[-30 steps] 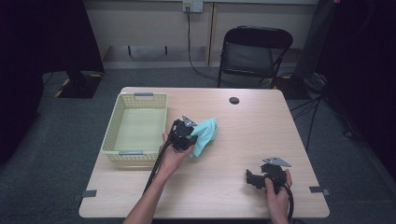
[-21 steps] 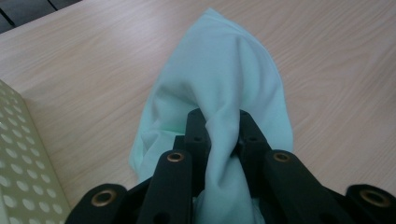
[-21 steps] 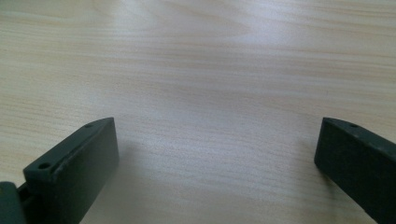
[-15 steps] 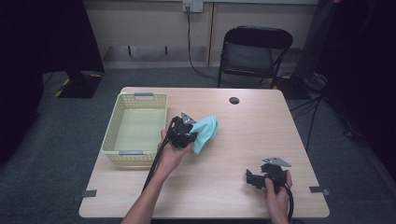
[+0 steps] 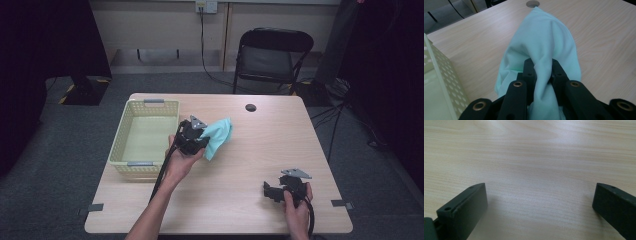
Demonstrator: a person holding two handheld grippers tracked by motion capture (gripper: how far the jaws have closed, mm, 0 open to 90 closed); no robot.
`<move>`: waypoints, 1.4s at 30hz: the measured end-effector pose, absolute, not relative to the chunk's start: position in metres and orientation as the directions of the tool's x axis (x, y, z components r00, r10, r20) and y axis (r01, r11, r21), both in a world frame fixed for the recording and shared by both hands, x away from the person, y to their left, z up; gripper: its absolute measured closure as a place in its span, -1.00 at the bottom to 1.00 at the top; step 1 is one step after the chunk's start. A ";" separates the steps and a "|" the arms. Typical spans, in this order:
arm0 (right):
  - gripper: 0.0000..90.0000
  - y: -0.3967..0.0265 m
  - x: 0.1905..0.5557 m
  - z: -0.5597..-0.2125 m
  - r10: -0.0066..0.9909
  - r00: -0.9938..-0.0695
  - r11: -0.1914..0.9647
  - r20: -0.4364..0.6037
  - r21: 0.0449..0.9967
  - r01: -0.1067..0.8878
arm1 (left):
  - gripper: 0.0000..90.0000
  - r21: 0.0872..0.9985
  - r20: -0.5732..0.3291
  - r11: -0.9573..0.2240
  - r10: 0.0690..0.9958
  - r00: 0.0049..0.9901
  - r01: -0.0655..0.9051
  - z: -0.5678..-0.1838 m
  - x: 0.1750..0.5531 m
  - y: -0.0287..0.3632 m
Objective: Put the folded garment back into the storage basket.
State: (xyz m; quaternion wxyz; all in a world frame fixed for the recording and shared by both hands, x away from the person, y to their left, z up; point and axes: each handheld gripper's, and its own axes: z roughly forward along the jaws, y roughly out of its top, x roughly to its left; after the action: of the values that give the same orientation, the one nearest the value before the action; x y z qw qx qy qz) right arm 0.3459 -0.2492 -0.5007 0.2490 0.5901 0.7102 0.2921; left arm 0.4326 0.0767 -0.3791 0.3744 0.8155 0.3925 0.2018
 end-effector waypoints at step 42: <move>-1.00 -0.249 0.346 -0.501 0.984 -0.180 0.133 -0.009 0.709 0.693 | 0.75 0.795 0.029 -0.381 0.801 0.598 0.472 -0.357 0.431 0.103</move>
State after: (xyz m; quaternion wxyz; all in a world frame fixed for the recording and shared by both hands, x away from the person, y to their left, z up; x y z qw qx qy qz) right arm 0.3459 -0.2492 -0.5007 0.2490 0.5901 0.7103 0.2920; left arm 0.4310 0.1032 -0.3574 0.3907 0.8040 0.3958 0.2106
